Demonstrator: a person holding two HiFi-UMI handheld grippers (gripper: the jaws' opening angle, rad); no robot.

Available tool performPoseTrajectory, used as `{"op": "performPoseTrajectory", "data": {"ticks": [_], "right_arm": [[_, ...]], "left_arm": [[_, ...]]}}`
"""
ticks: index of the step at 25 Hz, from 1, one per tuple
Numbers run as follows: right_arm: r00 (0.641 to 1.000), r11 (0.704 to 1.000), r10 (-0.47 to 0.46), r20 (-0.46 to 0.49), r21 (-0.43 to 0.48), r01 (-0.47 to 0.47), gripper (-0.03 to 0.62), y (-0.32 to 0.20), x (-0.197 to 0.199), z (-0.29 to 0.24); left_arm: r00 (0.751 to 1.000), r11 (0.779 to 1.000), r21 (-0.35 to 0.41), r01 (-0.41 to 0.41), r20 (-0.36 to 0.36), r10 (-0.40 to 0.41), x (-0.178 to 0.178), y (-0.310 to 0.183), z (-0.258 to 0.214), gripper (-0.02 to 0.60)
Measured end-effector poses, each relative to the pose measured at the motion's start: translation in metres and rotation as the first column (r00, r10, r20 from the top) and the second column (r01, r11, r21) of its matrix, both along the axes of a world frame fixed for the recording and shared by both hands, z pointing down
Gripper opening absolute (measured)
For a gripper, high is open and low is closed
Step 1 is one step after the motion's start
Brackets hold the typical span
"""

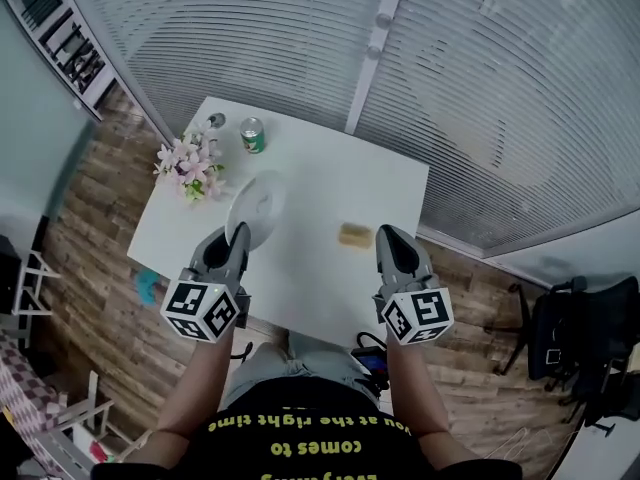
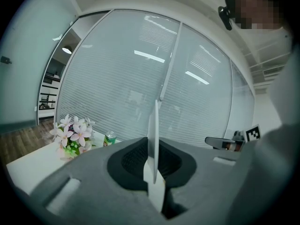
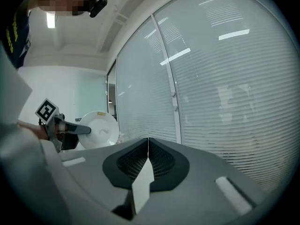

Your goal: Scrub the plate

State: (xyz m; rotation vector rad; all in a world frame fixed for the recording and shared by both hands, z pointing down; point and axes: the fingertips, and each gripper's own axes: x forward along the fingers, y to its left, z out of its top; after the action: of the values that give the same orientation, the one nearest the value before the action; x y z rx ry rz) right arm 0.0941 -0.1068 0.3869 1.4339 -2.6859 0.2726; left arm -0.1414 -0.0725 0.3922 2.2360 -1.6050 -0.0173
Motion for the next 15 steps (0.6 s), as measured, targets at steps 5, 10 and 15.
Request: {"op": "performPoseTrajectory", "data": {"ticks": [5,10,15], "right_arm": [[1.000,1.000,-0.028,0.004,-0.009,0.028,0.014,-0.013,0.003,0.003],[1.000,0.999,-0.025,0.011,-0.031,0.025,0.018,-0.018,0.011,0.009],[0.999,0.997,-0.036,0.006,-0.062,0.036,0.026,-0.019,0.012,0.018]], "left_arm": [[1.000,1.000,0.000,0.018,-0.005,-0.018,0.005,-0.015,0.003,0.021],[1.000,1.000,-0.009,0.007,0.000,-0.007,0.015,-0.026,0.006,0.021],[1.000,1.000,-0.024,-0.011,-0.001,0.011,0.022,-0.034,0.012,0.021]]}}
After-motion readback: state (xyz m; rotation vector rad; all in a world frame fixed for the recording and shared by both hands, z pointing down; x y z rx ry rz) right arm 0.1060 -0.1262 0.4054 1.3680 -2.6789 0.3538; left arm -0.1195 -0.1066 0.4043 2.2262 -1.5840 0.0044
